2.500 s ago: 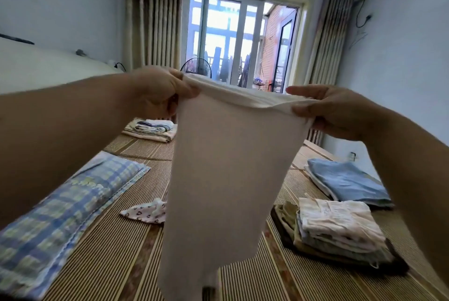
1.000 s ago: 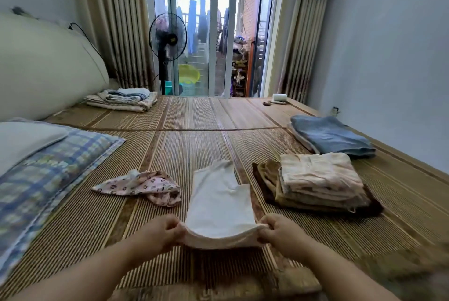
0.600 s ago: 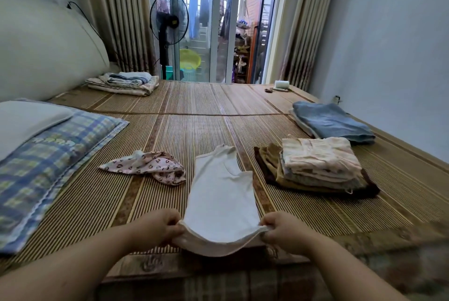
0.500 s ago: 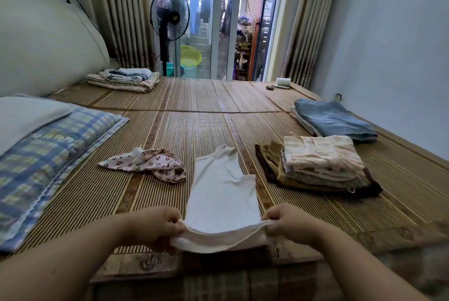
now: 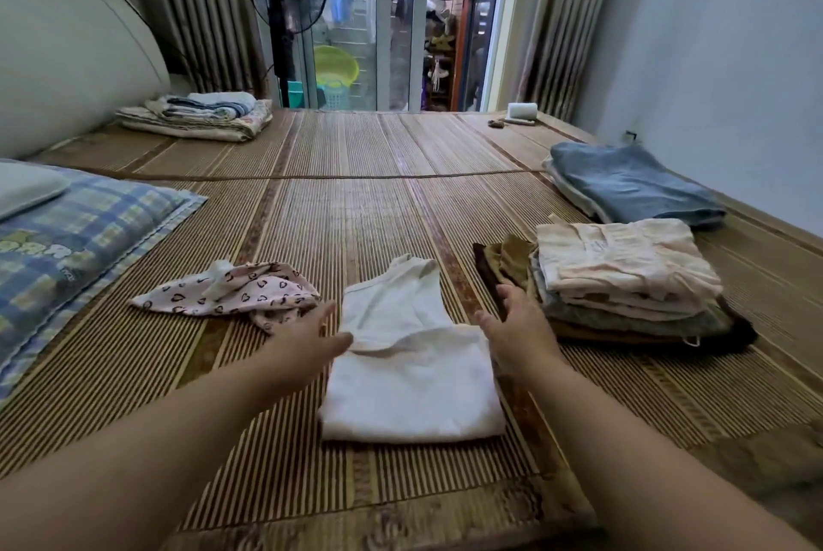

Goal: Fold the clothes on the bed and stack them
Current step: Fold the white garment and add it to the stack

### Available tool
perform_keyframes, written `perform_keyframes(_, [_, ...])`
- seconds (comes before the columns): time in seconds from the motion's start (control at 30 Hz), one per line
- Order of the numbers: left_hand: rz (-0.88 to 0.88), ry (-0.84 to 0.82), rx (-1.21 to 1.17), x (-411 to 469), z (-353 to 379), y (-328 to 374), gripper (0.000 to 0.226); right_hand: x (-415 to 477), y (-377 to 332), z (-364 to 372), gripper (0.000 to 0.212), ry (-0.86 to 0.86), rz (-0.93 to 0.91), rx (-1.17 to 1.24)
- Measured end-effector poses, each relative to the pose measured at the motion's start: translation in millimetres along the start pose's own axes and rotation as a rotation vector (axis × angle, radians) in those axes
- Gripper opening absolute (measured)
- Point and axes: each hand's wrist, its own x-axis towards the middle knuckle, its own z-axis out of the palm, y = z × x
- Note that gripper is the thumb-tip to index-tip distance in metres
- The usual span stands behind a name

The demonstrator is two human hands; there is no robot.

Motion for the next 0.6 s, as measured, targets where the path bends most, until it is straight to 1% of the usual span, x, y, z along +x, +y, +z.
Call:
perform_keyframes(0.03, [0.103,-0.007,0.154,-2.9,7.6,-6.5,0.070,-4.1,6.9,3.7,0.046,-0.016,-0.098,-0.093])
perform_keyframes(0.07, [0.197,-0.049,0.270,-6.3,14.9,-13.4,0.075,-9.9,13.4,6.8,0.041,-0.071,-0.199,-0.155])
perform_keyframes(0.13, [0.316,-0.182,0.505,-10.4,28.7,-29.7,0.084,-20.5,25.8,12.1,0.036,-0.252,-0.348,-0.283])
perform_keyframes(0.17, [0.342,-0.246,0.650,-10.9,34.2,-37.6,0.088,-24.8,31.3,13.4,0.041,-0.362,-0.384,-0.353])
perform_keyframes(0.2, [0.341,-0.290,0.772,-9.7,37.5,-43.7,0.093,-27.7,36.5,13.2,0.051,-0.471,-0.392,-0.410])
perform_keyframes(0.27, [0.266,-0.316,0.892,-6.0,37.6,-48.0,0.104,-30.8,46.4,9.8,0.081,-0.629,-0.378,-0.519])
perform_keyframes(0.33, [0.187,-0.309,0.899,0.2,33.7,-47.1,0.107,-32.0,54.7,4.5,0.102,-0.664,-0.374,-0.595])
perform_keyframes(0.4, [0.169,-0.295,0.837,7.5,29.6,-42.6,0.098,-33.2,57.5,0.5,0.108,-0.669,-0.347,-0.604])
perform_keyframes(0.43, [0.178,-0.259,0.754,12.4,28.9,-39.6,0.091,-33.8,56.9,-0.3,0.108,-0.675,-0.333,-0.599])
perform_keyframes(0.5, [0.202,-0.143,0.553,24.8,31.7,-33.9,0.077,-35.0,55.1,0.6,0.107,-0.677,-0.306,-0.586])
perform_keyframes(0.6, [0.184,0.138,0.424,45.0,35.1,-27.6,0.051,-34.3,52.9,1.6,0.107,-0.660,-0.279,-0.563])
